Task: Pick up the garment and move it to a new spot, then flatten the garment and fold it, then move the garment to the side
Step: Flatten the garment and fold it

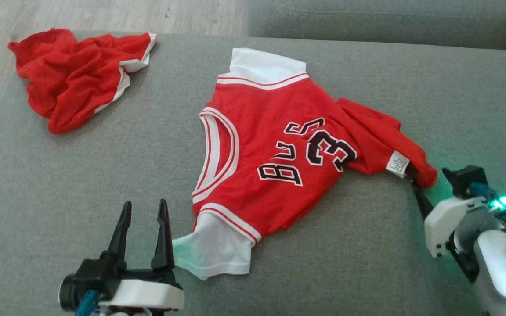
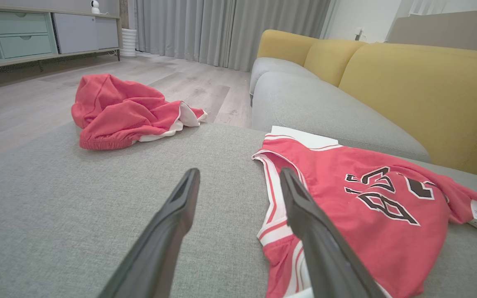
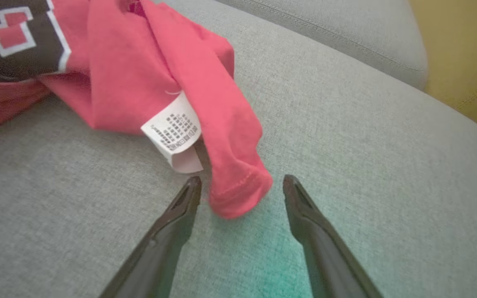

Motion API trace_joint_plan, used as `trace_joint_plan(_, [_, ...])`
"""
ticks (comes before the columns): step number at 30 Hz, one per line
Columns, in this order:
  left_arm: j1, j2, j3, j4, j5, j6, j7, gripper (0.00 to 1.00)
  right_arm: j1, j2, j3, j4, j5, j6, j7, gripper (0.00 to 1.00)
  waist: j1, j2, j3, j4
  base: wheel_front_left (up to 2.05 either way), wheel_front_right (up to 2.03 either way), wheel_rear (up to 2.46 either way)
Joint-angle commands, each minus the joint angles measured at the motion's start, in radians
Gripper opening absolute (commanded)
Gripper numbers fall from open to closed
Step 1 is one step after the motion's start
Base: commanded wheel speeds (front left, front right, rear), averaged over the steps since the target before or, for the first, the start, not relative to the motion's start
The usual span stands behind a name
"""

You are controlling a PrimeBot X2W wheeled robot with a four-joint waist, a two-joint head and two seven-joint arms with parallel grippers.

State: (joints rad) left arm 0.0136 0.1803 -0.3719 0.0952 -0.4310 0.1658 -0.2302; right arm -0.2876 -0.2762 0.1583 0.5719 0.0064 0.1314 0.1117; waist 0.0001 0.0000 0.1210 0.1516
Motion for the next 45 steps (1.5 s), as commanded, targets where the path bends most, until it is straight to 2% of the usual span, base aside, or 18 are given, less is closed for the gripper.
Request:
trace_joint_plan(1, [-0.043, 0.006, 0.027, -0.026, 0.007, 0.000, -0.011, 1.00, -0.058, -0.002, 0.010, -0.011, -0.010, -0.001, -0.012, 0.96, -0.0001, 0.0000, 0.008, 0.006, 0.00, 0.00, 0.00])
trace_joint_plan(2, [-0.045, 0.007, 0.027, -0.025, 0.007, 0.000, -0.011, 1.00, -0.070, 0.001, 0.008, 0.005, -0.014, -0.001, -0.017, 0.54, -0.0001, 0.0000, 0.011, 0.007, 0.00, 0.00, 0.00])
trace_joint_plan(5, [-0.050, 0.009, 0.029, -0.022, 0.006, 0.001, -0.012, 1.00, -0.107, 0.003, 0.006, 0.044, -0.022, -0.001, -0.036, 0.08, -0.0001, 0.0000, 0.017, 0.008, 0.00, 0.00, 0.00])
trace_joint_plan(6, [-0.050, 0.009, 0.030, -0.020, 0.005, 0.002, -0.012, 1.00, -0.119, 0.003, 0.005, 0.054, -0.024, -0.001, -0.044, 0.00, -0.0001, 0.0000, 0.017, 0.007, 0.00, 0.00, 0.00])
trace_joint_plan(12, [-0.043, 0.010, 0.031, -0.021, 0.004, 0.013, -0.013, 1.00, -0.167, -0.002, -0.004, 0.038, -0.027, -0.001, -0.119, 0.00, -0.0001, 0.0000, 0.004, -0.012, 0.00, 0.00, 0.00])
trace_joint_plan(15, [-0.037, 0.011, 0.033, -0.021, 0.001, 0.016, -0.014, 1.00, -0.178, -0.007, 0.005, -0.039, -0.017, -0.001, -0.142, 0.00, -0.0001, 0.0000, -0.008, -0.030, 0.00, 0.00, 0.00])
trace_joint_plan(18, [-0.029, 0.010, 0.035, -0.019, -0.003, 0.019, -0.015, 1.00, -0.177, -0.020, 0.029, -0.173, -0.004, -0.001, -0.132, 0.00, -0.0001, 0.0000, -0.027, -0.049, 0.00, 0.00, 0.00])
trace_joint_plan(19, [-0.029, 0.010, 0.035, -0.019, -0.003, 0.019, -0.015, 1.00, -0.177, -0.020, 0.029, -0.173, -0.004, -0.001, -0.132, 0.00, -0.0001, 0.0000, -0.027, -0.049, 0.00, 0.00, 0.00])
trace_joint_plan(28, [-0.006, 0.015, 0.049, -0.019, -0.018, 0.026, -0.019, 1.00, -0.100, -0.069, 0.066, -0.715, 0.041, -0.001, 0.045, 0.00, -0.0001, 0.0000, -0.082, -0.090, 0.00, 0.00, 0.00])
trace_joint_plan(34, [-0.004, 0.019, 0.062, -0.024, -0.023, 0.026, -0.023, 1.00, -0.106, -0.072, 0.084, -0.948, 0.037, -0.001, 0.168, 0.00, -0.0001, 0.0000, -0.089, -0.090, 0.00, 0.00, 0.00])
trace_joint_plan(37, [-0.011, 0.018, 0.062, -0.029, -0.022, 0.023, -0.024, 1.00, -0.126, -0.061, 0.053, -0.977, 0.022, -0.001, 0.220, 0.00, -0.0001, 0.0000, -0.077, -0.074, 0.00, 0.00, 0.00])
trace_joint_plan(39, [-0.017, 0.016, 0.061, -0.030, -0.021, 0.021, -0.025, 1.00, -0.137, -0.053, 0.028, -0.950, 0.015, -0.001, 0.245, 0.00, -0.0001, 0.0000, -0.064, -0.061, 0.00, 0.00, 0.00])
trace_joint_plan(45, [-0.048, 0.003, 0.048, -0.027, -0.013, 0.007, -0.027, 1.00, -0.194, -0.071, -0.033, -0.678, 0.000, -0.001, 0.244, 0.00, -0.0001, 0.0000, -0.012, -0.009, 0.00, 0.00, 0.00])
